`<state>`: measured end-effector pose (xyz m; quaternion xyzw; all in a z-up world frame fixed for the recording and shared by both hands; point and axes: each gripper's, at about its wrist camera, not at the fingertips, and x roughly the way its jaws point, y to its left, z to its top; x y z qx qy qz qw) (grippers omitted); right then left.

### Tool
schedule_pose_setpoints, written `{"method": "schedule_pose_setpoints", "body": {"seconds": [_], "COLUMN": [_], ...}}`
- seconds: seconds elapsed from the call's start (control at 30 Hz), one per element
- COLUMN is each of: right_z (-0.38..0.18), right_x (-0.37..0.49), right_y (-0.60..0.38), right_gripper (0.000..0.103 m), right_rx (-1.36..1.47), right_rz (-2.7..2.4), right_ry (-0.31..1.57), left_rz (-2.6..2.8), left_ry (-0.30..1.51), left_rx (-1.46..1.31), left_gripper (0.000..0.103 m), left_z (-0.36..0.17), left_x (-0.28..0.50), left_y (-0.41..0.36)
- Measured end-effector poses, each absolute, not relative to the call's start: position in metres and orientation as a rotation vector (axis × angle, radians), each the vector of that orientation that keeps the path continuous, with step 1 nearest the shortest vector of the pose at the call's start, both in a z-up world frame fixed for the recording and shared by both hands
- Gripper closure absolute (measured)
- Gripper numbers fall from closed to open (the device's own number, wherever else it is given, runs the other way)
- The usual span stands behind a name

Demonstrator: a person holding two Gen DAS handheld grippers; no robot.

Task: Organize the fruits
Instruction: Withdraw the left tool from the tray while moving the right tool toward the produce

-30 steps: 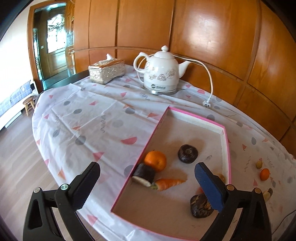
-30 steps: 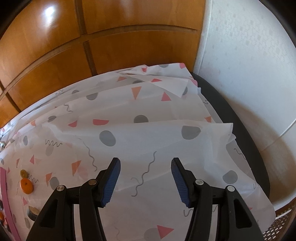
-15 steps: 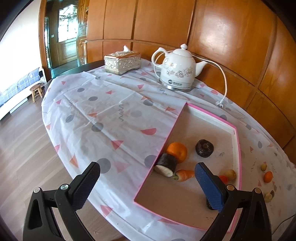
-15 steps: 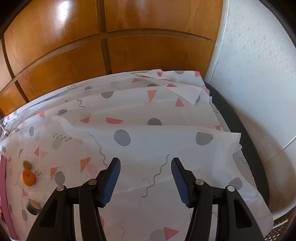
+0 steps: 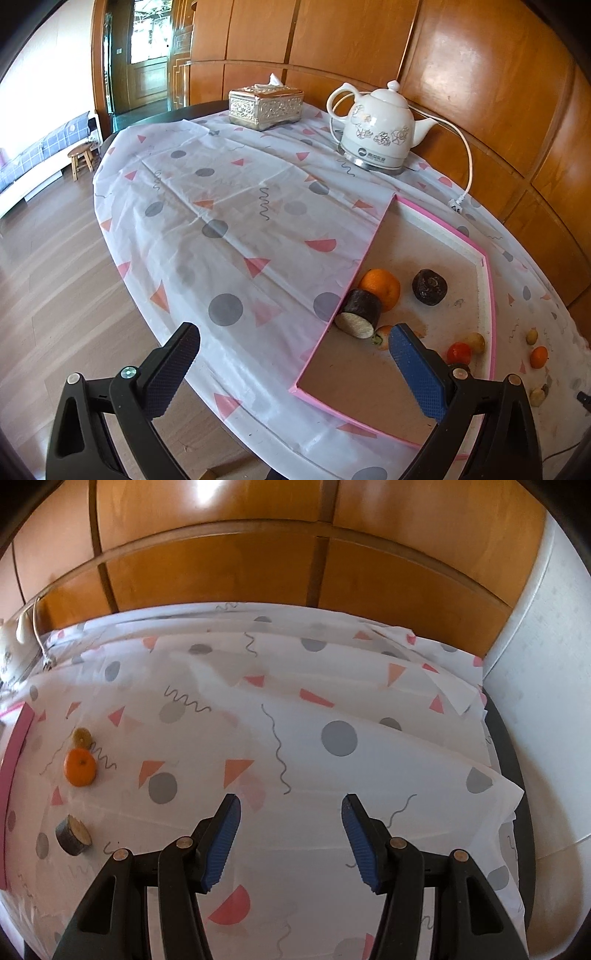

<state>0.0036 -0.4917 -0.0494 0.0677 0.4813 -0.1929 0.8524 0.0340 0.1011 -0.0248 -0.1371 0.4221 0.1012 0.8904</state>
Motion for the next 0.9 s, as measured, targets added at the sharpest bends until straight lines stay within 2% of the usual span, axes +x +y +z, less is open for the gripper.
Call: {"method": "schedule_pose_setpoints", "body": {"seconds": [0.57,0.9], "right_z": [-0.060,-0.045], "right_x": [0.014,0.056], "right_y": [-0.454,-0.413], "right_gripper": [0.046,0.052], "right_rx": [0.120,0.178], "right_rz": [-0.218,-0.095], "right_ry": [1.065,1.031], "left_rz": [0.223,0.241], "left_ry": [0.888,0.902], "left_rx": [-0.332,-0.366], "left_gripper": [0.000,0.000], "left_z": [-0.029,-0.034], "left_x": [0.032,0.030], "left_y": [0.113,0.123]}}
